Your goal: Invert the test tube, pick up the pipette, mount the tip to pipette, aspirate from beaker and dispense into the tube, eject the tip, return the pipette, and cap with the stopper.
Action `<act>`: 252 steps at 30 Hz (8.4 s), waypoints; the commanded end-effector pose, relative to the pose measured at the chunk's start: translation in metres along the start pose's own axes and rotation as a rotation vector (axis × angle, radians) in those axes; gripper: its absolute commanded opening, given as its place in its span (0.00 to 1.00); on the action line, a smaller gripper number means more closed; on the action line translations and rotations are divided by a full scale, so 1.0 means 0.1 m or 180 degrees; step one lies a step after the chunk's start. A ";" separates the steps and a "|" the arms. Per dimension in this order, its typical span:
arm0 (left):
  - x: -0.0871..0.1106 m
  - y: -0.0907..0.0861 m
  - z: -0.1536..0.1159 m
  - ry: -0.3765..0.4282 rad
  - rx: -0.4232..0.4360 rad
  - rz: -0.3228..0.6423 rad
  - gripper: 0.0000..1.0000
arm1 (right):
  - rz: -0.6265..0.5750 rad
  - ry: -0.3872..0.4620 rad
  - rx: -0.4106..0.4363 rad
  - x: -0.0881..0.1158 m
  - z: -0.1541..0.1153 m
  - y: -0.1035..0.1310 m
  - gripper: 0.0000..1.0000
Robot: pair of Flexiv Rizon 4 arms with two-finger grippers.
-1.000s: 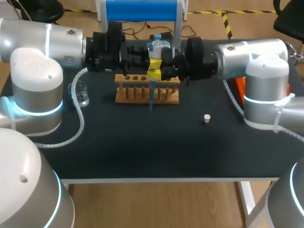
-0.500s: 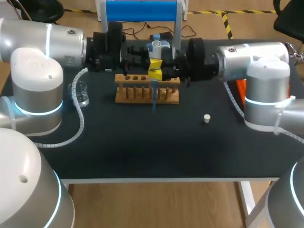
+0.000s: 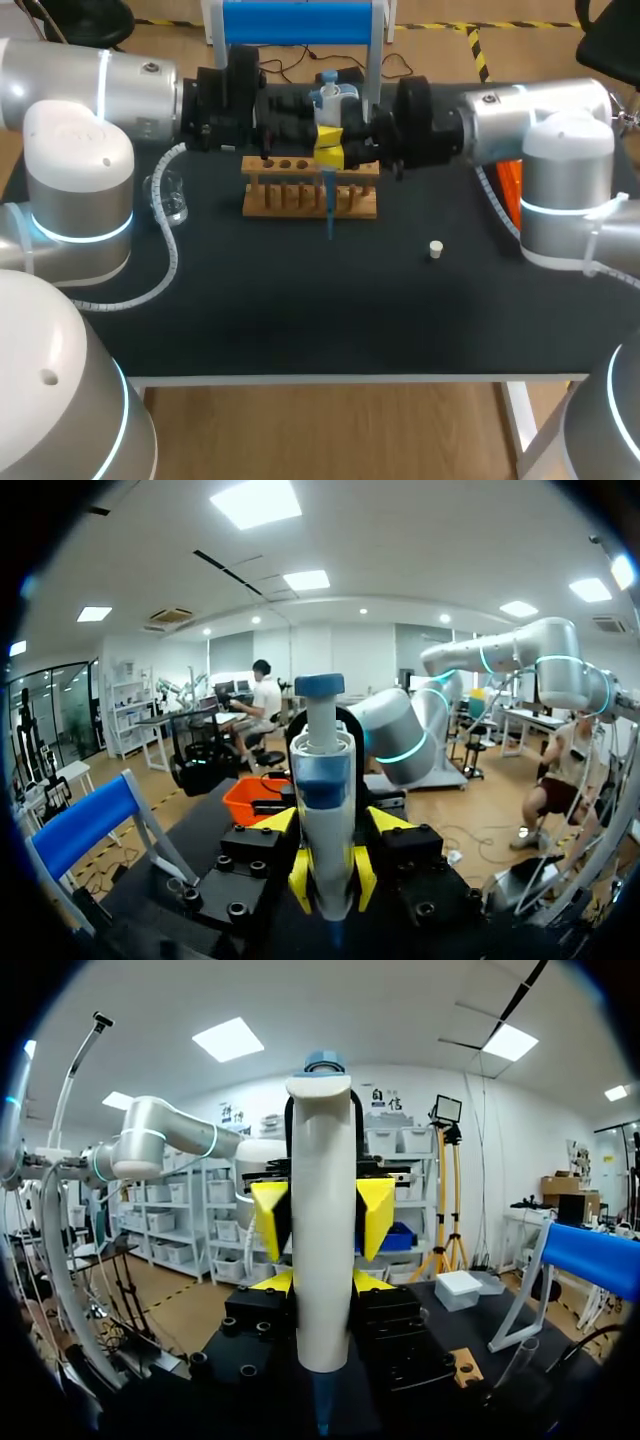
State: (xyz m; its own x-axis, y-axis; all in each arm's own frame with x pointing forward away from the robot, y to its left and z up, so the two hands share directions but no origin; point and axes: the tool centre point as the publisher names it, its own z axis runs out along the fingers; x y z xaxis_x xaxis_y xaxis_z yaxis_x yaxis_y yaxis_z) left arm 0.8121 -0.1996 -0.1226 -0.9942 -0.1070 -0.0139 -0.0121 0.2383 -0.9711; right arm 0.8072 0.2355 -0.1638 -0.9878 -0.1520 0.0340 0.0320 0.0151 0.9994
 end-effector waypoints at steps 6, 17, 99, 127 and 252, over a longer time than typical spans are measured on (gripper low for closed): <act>0.01 0.00 -0.01 0.0000 0.0002 0.0001 1.00 | 0.0004 0.0050 0.0058 -0.04 -0.01 0.00 0.00; 0.01 0.00 -0.01 0.0000 0.0002 0.0001 1.00 | -0.0002 0.0199 0.0022 -0.23 -0.35 0.09 0.00; 0.01 0.00 -0.01 0.0000 0.0002 0.0001 1.00 | -0.0088 0.0038 -0.0042 -0.61 -4.10 -0.18 0.00; 0.01 0.00 -0.01 0.0000 0.0002 0.0001 1.00 | -0.0125 0.0049 0.0014 -0.61 -4.05 -0.20 0.00; -0.63 -1.39 3.32 0.0238 0.0086 -0.0068 0.00 | -0.0125 0.0049 0.0014 -0.61 -4.05 -0.20 0.00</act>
State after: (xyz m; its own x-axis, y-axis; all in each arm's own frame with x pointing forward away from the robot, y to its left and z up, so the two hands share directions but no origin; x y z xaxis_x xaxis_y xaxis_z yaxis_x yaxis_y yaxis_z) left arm 0.9110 -0.5405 -0.0607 -0.9993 -0.0325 0.0177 -0.0254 0.2530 -0.9671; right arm 0.9268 -0.1540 -0.1815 -0.9867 -0.1623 -0.0046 -0.0067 0.0119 0.9999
